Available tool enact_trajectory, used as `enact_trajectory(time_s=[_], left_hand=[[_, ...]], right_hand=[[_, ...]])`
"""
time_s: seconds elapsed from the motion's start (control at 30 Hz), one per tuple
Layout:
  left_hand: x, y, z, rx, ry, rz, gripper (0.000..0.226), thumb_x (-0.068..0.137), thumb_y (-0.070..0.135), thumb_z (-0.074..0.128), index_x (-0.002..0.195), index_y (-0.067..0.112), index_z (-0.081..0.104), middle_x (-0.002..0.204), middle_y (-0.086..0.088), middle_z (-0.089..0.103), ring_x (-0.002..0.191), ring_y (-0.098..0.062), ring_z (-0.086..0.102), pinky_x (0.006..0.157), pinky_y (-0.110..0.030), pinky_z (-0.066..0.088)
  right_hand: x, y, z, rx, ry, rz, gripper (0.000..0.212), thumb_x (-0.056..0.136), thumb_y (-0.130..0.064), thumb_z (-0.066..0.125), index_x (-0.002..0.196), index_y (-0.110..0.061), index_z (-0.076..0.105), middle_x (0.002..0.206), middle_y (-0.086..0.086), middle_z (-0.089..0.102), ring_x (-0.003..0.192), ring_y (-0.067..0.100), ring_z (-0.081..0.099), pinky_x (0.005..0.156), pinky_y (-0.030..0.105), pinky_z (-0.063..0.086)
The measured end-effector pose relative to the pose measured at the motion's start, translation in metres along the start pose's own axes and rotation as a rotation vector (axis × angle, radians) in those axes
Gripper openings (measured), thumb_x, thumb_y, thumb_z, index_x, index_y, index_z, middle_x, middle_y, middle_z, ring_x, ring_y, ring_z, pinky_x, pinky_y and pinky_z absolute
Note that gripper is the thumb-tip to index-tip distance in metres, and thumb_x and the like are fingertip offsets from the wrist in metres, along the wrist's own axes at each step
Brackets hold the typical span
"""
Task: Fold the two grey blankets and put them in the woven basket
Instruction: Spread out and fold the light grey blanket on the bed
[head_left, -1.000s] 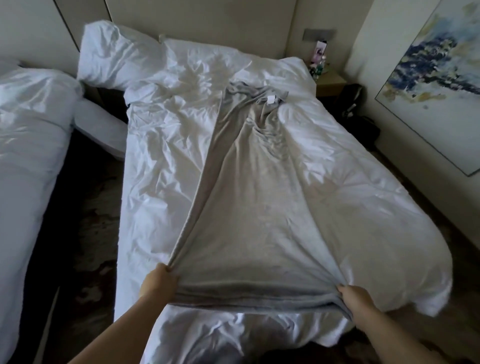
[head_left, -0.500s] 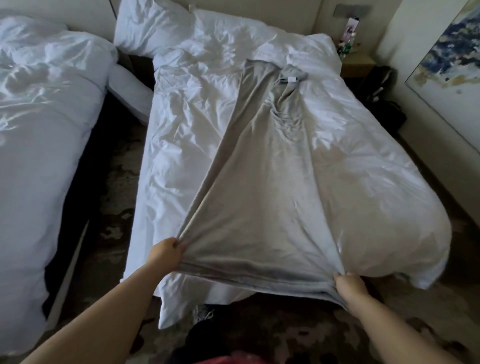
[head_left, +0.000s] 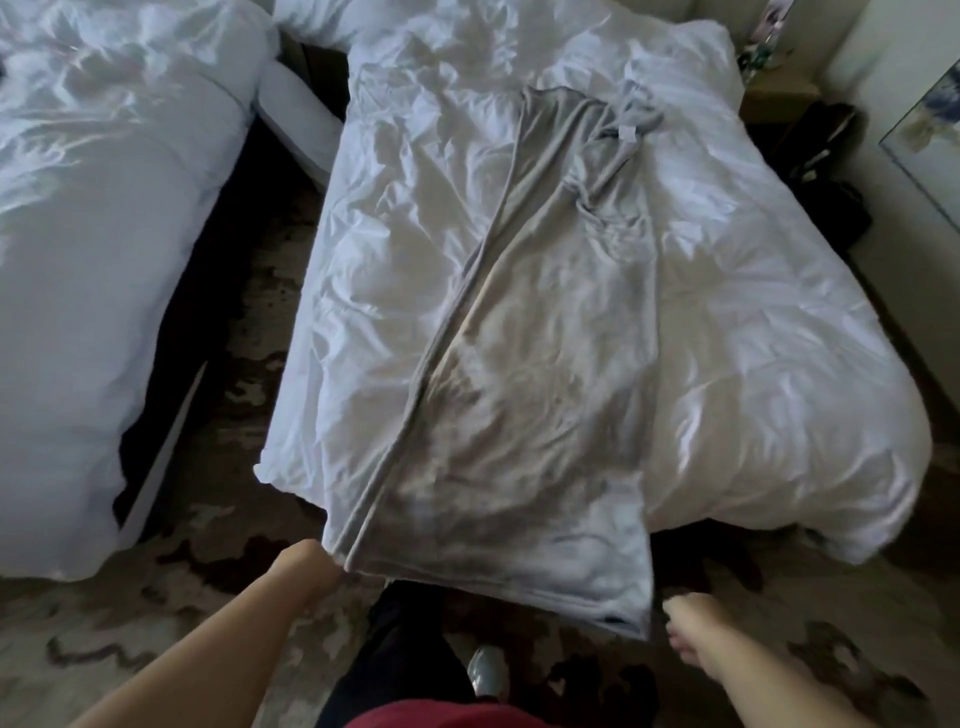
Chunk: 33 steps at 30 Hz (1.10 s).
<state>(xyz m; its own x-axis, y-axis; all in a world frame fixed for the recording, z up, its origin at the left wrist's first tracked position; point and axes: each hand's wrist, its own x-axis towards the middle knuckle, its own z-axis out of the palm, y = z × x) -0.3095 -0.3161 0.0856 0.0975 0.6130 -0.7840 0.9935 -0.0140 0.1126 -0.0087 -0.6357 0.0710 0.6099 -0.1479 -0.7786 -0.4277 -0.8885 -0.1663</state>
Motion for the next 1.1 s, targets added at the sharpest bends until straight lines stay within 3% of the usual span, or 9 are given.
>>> enact_trajectory(time_s=[0.1, 0.23, 0.43, 0.6, 0.67, 0.8, 0.93, 1.03, 1.1], left_hand=[[0.007, 0.008, -0.003, 0.002, -0.032, -0.019, 0.030, 0.095, 0.018, 0.049, 0.116, 0.002, 0.063, 0.109, -0.009, 0.067, 0.066, -0.014, 0.055, 0.063, -0.021, 0.050], [0.018, 0.046, -0.025, -0.003, -0.081, 0.107, 0.032, 0.096, 0.005, 0.042, 0.123, 0.003, 0.060, 0.127, -0.013, 0.060, 0.116, -0.029, 0.057, 0.095, -0.034, 0.047], [0.078, 0.120, -0.063, -0.067, 0.003, 0.220, 0.023, 0.091, 0.018, 0.051, 0.100, 0.008, 0.069, 0.104, -0.013, 0.069, 0.099, -0.029, 0.063, 0.072, -0.026, 0.043], [0.150, 0.187, -0.083, -0.180, -0.003, 0.270, 0.025, 0.089, 0.021, 0.050, 0.111, 0.020, 0.061, 0.114, -0.009, 0.066, 0.105, -0.028, 0.060, 0.083, -0.026, 0.045], [0.176, 0.212, -0.085, -0.186, 0.017, 0.333, 0.029, 0.089, 0.024, 0.052, 0.117, 0.020, 0.055, 0.117, -0.009, 0.062, 0.106, -0.028, 0.058, 0.084, -0.028, 0.044], [0.215, 0.247, -0.085, -0.099, 0.097, 0.493, 0.041, 0.087, 0.032, 0.059, 0.123, 0.019, 0.045, 0.119, -0.009, 0.051, 0.106, -0.032, 0.054, 0.085, -0.039, 0.045], [0.242, 0.249, -0.091, -0.142, 0.025, 0.515, 0.032, 0.088, 0.006, 0.047, 0.118, 0.015, 0.040, 0.113, -0.015, 0.057, 0.100, -0.036, 0.057, 0.072, -0.037, 0.040], [0.253, 0.236, -0.094, -0.195, 0.028, 0.543, 0.036, 0.080, -0.007, 0.040, 0.105, 0.019, 0.041, 0.094, -0.009, 0.056, 0.093, -0.034, 0.057, 0.068, -0.031, 0.034], [0.257, 0.230, -0.091, -0.220, -0.006, 0.544, 0.039, 0.078, -0.007, 0.041, 0.103, 0.021, 0.051, 0.097, -0.009, 0.056, 0.096, -0.032, 0.056, 0.071, -0.030, 0.037]], right_hand=[[-0.007, -0.029, 0.006, 0.026, -0.077, 0.005, 0.016, 0.094, -0.011, 0.048, 0.085, -0.003, 0.058, 0.071, 0.013, 0.059, 0.058, 0.024, 0.054, 0.058, 0.028, 0.042], [-0.012, -0.087, 0.020, 0.019, -0.151, -0.082, 0.015, 0.096, -0.013, 0.048, 0.087, -0.008, 0.059, 0.068, 0.008, 0.059, 0.056, 0.019, 0.054, 0.056, 0.026, 0.041], [-0.008, -0.202, 0.059, 0.009, -0.210, -0.177, 0.014, 0.095, -0.018, 0.050, 0.086, -0.016, 0.060, 0.070, 0.004, 0.061, 0.060, 0.017, 0.055, 0.054, 0.024, 0.042], [0.003, -0.305, 0.107, 0.002, -0.228, -0.325, 0.019, 0.093, -0.015, 0.051, 0.077, -0.019, 0.060, 0.069, 0.003, 0.062, 0.055, 0.015, 0.056, 0.048, 0.021, 0.040], [0.012, -0.346, 0.132, -0.030, -0.203, -0.402, 0.021, 0.092, -0.012, 0.050, 0.076, -0.022, 0.060, 0.076, 0.001, 0.063, 0.064, 0.018, 0.061, 0.058, 0.025, 0.047], [0.028, -0.413, 0.169, -0.213, -0.076, -0.755, 0.028, 0.088, -0.001, 0.048, 0.101, -0.020, 0.064, 0.101, -0.004, 0.058, 0.091, 0.012, 0.055, 0.081, 0.021, 0.040], [0.036, -0.449, 0.185, -0.664, -0.183, -0.914, 0.041, 0.084, 0.002, 0.048, 0.119, -0.017, 0.058, 0.126, 0.002, 0.053, 0.112, 0.022, 0.054, 0.095, 0.027, 0.041], [0.035, -0.463, 0.185, -1.074, -0.201, -0.855, 0.044, 0.085, -0.001, 0.045, 0.124, -0.020, 0.053, 0.124, 0.004, 0.048, 0.112, 0.031, 0.055, 0.086, 0.035, 0.046], [0.028, -0.469, 0.184, -1.213, -0.179, -0.845, 0.036, 0.086, -0.004, 0.047, 0.114, -0.024, 0.059, 0.115, 0.005, 0.052, 0.108, 0.032, 0.056, 0.079, 0.034, 0.045]])
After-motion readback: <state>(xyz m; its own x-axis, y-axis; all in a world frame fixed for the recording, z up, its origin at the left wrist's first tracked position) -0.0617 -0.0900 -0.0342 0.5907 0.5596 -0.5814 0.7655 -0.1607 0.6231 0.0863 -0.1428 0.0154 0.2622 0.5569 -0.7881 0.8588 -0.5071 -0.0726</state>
